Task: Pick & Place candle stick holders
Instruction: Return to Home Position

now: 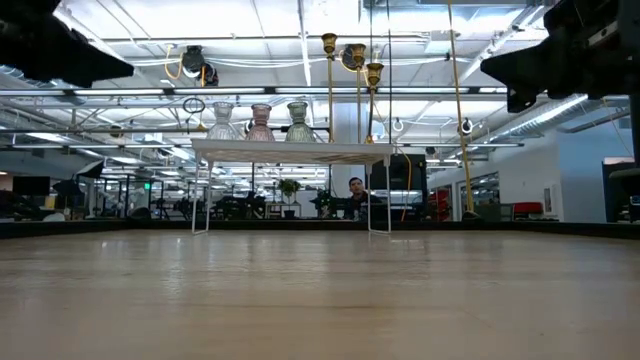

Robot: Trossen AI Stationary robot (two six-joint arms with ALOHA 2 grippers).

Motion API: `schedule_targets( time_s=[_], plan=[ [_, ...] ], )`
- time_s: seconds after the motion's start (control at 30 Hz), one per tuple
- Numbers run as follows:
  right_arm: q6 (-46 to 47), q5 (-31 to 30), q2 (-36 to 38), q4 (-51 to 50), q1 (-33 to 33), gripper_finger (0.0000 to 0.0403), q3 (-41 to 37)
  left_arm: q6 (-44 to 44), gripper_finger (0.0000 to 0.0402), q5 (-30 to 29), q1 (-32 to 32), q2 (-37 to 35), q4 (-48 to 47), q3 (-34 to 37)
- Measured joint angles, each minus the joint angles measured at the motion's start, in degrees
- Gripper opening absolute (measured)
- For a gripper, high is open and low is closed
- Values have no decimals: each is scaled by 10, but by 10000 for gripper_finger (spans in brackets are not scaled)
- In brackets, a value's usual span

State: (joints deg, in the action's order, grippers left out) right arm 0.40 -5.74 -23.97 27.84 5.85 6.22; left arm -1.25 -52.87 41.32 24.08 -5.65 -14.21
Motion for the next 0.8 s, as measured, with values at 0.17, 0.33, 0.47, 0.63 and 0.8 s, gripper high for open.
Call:
schedule_targets(
  time_s=[0.17,0.33,0.47,0.63,0.8],
  plan=[
    [-3,0,25,8,-1,0,-17,102,10,58,-44,-34,157,77],
    [-10,25,40,1,-11,0,-20,173,9,131,-122,-56,175,93],
    [-11,72,51,-9,-27,0,-20,191,14,188,-190,-79,174,93],
    [-10,75,63,-19,-39,0,-21,171,4,329,-259,-100,174,93],
    [8,75,70,-46,-40,0,-21,135,19,339,-306,-100,197,119]
  ],
)
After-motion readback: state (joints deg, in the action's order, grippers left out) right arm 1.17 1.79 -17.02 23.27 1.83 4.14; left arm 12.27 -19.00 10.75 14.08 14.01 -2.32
